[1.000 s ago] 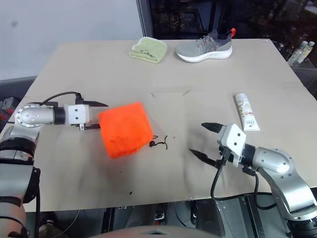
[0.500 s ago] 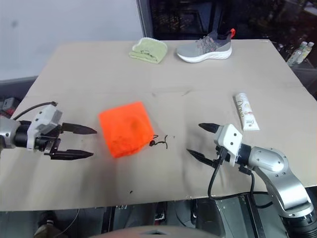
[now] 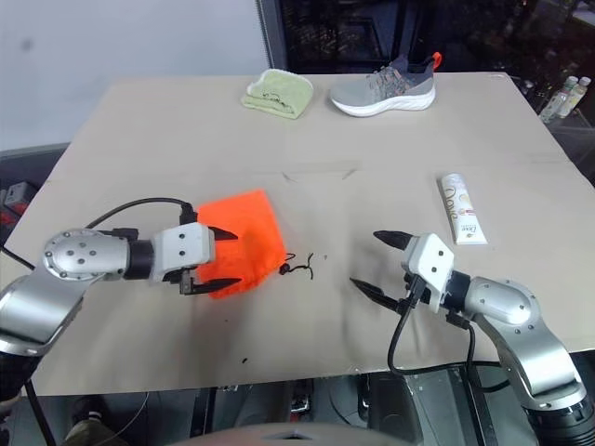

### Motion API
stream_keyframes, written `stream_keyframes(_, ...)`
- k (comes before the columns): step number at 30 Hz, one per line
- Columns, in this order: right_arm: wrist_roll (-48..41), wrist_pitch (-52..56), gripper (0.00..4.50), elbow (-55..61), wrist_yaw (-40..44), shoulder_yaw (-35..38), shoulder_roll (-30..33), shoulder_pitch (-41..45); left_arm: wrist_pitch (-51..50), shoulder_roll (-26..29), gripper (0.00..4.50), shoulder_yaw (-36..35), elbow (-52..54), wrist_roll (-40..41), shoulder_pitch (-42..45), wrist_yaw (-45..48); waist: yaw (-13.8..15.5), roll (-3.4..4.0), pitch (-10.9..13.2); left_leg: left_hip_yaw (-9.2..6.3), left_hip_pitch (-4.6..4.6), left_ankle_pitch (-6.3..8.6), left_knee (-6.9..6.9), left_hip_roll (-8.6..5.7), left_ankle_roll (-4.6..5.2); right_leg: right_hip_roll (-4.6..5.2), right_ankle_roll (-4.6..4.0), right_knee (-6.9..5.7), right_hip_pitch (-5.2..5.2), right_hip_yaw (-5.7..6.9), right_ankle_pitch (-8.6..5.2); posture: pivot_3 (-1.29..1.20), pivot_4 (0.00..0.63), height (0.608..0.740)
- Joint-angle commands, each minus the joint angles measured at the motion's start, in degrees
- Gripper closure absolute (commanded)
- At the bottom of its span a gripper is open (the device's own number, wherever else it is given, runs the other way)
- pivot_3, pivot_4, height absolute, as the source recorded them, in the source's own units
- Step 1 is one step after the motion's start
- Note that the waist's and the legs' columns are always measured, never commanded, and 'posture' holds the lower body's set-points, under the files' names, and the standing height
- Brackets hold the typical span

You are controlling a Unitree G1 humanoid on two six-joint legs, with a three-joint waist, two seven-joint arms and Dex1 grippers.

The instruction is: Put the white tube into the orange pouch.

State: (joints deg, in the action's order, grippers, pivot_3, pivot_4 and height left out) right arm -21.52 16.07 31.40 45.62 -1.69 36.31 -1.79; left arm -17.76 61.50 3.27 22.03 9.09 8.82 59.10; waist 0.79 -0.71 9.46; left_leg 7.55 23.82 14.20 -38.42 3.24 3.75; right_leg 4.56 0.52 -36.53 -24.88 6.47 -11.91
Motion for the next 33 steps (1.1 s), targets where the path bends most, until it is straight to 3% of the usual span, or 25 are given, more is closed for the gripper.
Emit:
stream_keyframes(1,-0.50,0.06,0.00,2.51,-0.68,0.75,-0.04,0.16,0.43,-1.26,0.49,-2.01,-0.35,-1.60,1.31,-2.65,0.03,0.00,0.00,0.00,0.00,0.05,-0.01,0.00,-0.02,0.01,0.00,0.00,0.00,0.00,0.00,0.00,0.150,0.740)
stream_keyframes(7,0.98,1.47,0.00,2.72,-2.07,-0.48,-0.20,1.45,-14.12,-10.00,0.49,-1.68,-4.98,-1.35,11.53,-11.32,0.35,-0.09,-0.04,-0.11,0.00,0.12,-0.15,-0.04,0.19,0.04,0.01,-0.11,0.09,0.06,0.00,0.00,0.150,0.740)
stream_keyframes(10,0.93,1.41,0.00,2.26,-1.89,-0.71,-0.29,2.34,-18.01,-13.31,0.49,2.71,-13.31,-5.28,21.20,-14.09,0.31,-0.11,-0.04,-0.11,-0.02,0.06,-0.16,-0.05,0.18,0.01,0.13,-0.14,0.10,0.05,0.08,0.00,0.150,0.740)
stream_keyframes(14,1.11,1.18,0.00,1.54,-1.75,-1.05,-0.34,3.71,-8.02,-15.41,0.49,13.22,-32.34,-13.41,35.42,-8.64,0.43,-0.18,-0.05,-0.14,0.01,-0.04,-0.25,-0.11,0.04,-0.09,0.19,-0.20,0.11,0.10,0.11,0.00,0.150,0.740)
stream_keyframes(20,1.13,1.25,0.00,2.66,-2.30,-0.02,0.17,2.17,7.34,-14.73,0.49,21.50,-49.36,-17.38,44.00,8.91,-0.19,-0.20,-0.04,0.11,0.05,-0.03,-0.24,-0.08,0.04,-0.12,0.22,-0.17,-0.03,-0.13,0.13,0.00,0.150,0.740)
stream_keyframes(26,1.76,1.61,0.00,5.41,-4.94,0.78,-0.32,-1.16,22.36,-13.86,0.49,23.27,-56.53,-20.37,45.37,15.82,0.01,-0.21,-0.04,0.06,0.11,-0.02,-0.24,-0.08,0.04,-0.09,0.22,-0.19,-0.06,-0.10,0.12,0.00,0.150,0.740)
stream_keyframes(33,2.17,2.32,0.00,7.57,-7.23,0.63,-1.05,-3.41,20.73,-11.97,0.49,16.20,-54.26,-13.67,45.46,23.09,-0.05,-0.24,-0.03,0.03,0.12,0.16,-0.38,-0.01,0.34,-0.05,0.08,-0.24,-0.05,-0.09,0.03,0.00,0.150,0.740)
